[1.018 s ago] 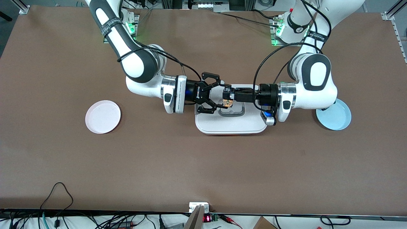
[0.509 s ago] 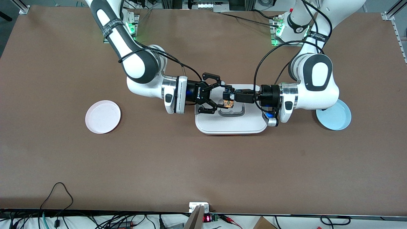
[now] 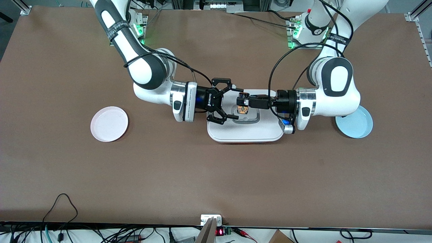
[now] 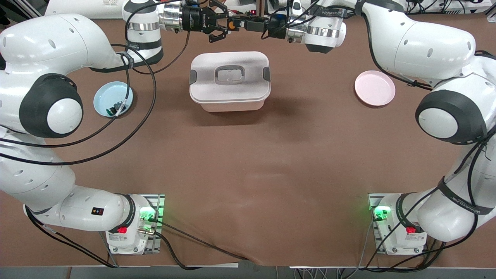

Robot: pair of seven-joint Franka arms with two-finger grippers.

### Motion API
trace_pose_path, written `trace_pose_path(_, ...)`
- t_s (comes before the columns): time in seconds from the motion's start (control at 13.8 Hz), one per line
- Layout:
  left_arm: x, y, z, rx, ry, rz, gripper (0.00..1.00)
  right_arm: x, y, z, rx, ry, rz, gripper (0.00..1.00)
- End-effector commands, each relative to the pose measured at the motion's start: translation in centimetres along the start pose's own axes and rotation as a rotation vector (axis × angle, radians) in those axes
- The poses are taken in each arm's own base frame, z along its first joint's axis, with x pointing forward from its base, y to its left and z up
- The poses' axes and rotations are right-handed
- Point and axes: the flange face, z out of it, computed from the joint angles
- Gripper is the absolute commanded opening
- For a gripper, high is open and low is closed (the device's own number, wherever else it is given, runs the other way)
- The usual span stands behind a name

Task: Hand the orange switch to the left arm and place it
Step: 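Hold the switch with the right gripper while the left gripper grasps it, then open the right gripper and withdraw while the left gripper carries the switch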

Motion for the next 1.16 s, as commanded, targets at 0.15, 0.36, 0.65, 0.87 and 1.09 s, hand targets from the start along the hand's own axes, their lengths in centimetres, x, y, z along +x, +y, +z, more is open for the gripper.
trace_pose_path(0.15,-0.5,1.2,-2.4,0.206,-0.051,0.130,0.15,3.9,3.0,-4.0,-0.006,0.010,-0.014,1.00)
trace_pose_path(0.36,-1.2,2.3,-4.8,0.436,-0.127,0.228,0.16,6.4,5.6,-8.9,0.047,-0.070,-0.031,1.00)
trace_pose_path(0.65,-2.3,1.5,-7.5,0.752,-0.237,0.381,0.16,9.3,8.0,-17.2,0.130,-0.213,-0.006,1.00)
trace_pose_path(0.87,-2.8,0.6,-10.4,1.031,-0.373,0.589,0.15,12.2,8.5,-22.6,0.121,-0.361,-0.053,1.00)
trace_pose_path(1.09,-2.4,0.2,-13.2,1.267,-0.502,0.750,0.15,14.6,7.2,-25.6,0.093,-0.433,-0.004,1.00)
